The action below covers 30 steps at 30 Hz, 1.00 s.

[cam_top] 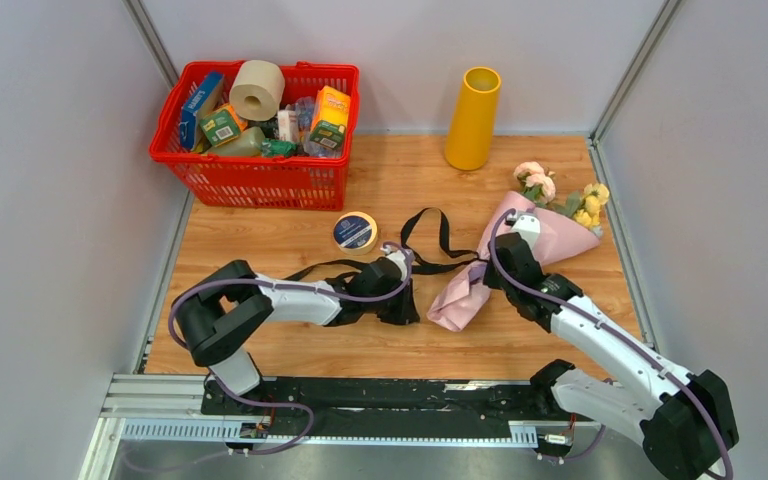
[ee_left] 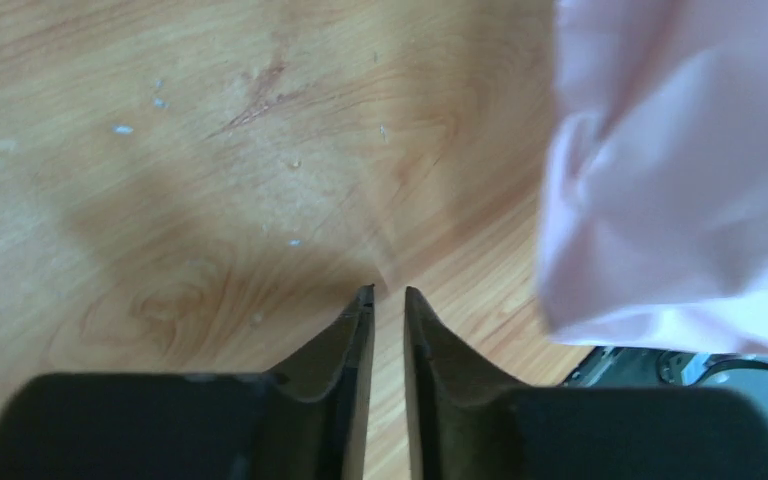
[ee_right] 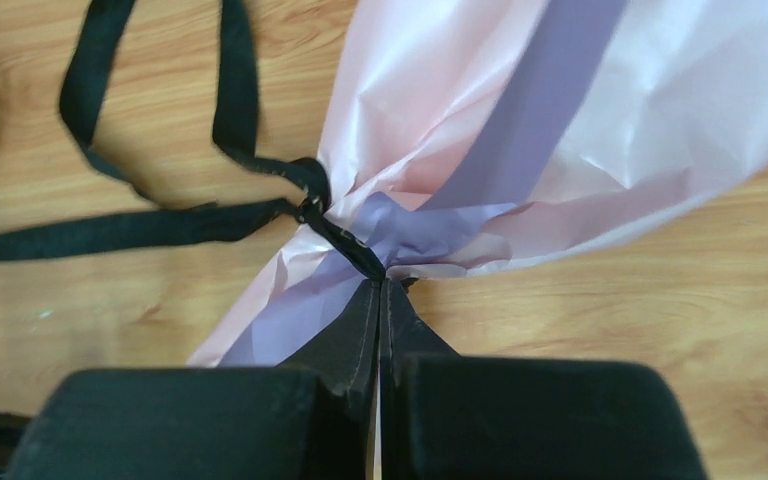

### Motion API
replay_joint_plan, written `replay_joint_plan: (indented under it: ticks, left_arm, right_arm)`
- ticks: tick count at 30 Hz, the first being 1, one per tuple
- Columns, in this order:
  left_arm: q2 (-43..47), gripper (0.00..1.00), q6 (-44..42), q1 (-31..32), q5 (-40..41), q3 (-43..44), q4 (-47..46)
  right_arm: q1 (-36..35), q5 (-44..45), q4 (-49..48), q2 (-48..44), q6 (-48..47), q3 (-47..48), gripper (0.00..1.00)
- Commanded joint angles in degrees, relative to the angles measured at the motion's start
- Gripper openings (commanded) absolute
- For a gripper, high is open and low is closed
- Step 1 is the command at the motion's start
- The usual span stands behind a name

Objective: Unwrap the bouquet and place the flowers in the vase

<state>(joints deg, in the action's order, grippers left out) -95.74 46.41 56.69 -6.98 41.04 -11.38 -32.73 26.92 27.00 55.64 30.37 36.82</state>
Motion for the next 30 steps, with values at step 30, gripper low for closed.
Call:
replay_joint_plan:
  ticks: [30]
  left_arm:
    - [4.88, 0.68, -15.39, 1.49, -0.76, 5.54, 1.35]
  right_arm:
    - [0.12, -18.66, -16.55, 0.52, 0.65, -8.26, 0.0]
